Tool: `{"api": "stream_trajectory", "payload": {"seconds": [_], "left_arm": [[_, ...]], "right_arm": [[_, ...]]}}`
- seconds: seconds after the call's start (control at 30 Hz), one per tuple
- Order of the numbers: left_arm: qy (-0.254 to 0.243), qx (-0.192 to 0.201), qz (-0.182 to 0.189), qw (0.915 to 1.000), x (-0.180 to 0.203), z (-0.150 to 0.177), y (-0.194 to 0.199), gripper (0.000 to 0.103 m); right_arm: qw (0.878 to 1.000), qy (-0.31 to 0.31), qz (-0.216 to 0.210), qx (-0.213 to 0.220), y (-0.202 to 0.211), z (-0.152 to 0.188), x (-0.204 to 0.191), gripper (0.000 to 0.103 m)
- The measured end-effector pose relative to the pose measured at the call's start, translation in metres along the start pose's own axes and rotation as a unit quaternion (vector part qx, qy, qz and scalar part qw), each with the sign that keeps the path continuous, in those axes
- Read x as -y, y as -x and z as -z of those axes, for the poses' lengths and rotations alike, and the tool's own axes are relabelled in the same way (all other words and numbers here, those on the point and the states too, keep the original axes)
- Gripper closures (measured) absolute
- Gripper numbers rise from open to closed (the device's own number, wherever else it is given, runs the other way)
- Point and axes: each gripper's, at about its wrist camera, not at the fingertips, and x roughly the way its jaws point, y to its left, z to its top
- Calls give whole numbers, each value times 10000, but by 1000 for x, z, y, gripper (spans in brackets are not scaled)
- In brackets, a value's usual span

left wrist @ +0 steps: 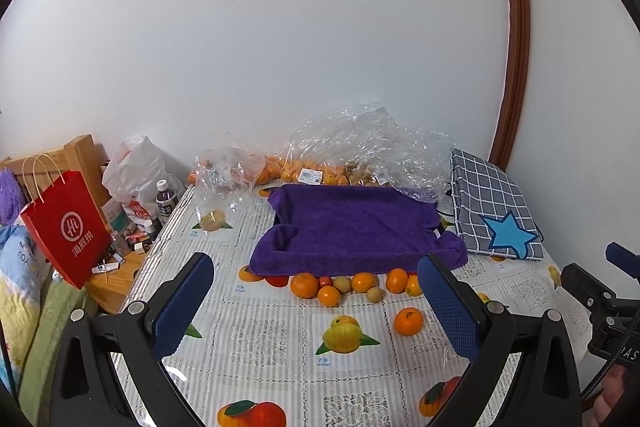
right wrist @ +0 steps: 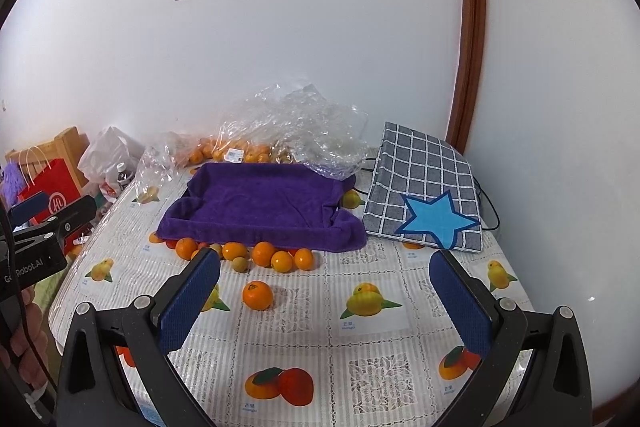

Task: Organize fruits

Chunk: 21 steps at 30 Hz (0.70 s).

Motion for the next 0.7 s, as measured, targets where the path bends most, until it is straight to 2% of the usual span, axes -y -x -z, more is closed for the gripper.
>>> {"api": "stream_trajectory", "payload": {"seconds": [0.7], "left_arm": [[-40,-41,29,10000,3,-2,-4,0]], "right_arm": [[10000,-15,-30,52,-4,2,-2,0]]}}
